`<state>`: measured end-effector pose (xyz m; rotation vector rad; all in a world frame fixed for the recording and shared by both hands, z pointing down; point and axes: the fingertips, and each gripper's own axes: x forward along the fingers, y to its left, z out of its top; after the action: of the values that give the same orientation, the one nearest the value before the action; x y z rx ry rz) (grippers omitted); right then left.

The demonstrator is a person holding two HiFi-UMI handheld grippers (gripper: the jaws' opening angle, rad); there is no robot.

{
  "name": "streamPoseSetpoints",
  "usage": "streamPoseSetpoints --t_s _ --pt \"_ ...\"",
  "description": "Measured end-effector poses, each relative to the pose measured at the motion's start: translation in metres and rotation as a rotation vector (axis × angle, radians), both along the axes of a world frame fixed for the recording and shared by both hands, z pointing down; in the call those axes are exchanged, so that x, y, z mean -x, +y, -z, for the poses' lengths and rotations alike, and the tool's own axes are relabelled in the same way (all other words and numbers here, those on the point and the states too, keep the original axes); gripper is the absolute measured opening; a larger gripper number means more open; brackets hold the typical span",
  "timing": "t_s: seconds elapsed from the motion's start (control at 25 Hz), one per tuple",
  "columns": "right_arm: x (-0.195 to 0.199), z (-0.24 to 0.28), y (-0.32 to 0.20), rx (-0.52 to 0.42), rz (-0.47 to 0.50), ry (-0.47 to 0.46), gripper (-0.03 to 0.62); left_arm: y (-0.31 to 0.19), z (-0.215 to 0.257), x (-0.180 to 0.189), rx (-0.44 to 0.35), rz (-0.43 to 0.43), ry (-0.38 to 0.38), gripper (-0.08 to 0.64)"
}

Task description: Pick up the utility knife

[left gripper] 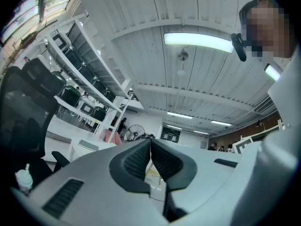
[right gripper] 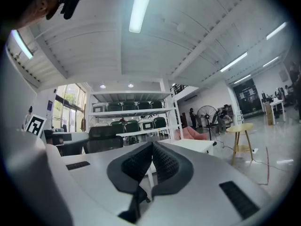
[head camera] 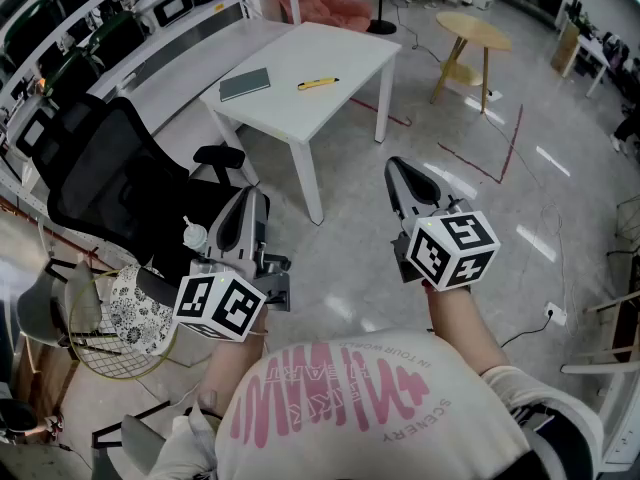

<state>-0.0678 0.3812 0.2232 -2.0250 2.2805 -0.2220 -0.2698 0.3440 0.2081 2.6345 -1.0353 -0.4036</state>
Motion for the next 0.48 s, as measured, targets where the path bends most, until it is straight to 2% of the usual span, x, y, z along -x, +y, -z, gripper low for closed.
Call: streamPoseSetpoints --t_s 0.48 --pt "-0.027 -0.004 -0.007 0.004 0.011 -0.008 0.012 -0.013 -0.007 -0.024 0.03 -0.014 0.029 0.025"
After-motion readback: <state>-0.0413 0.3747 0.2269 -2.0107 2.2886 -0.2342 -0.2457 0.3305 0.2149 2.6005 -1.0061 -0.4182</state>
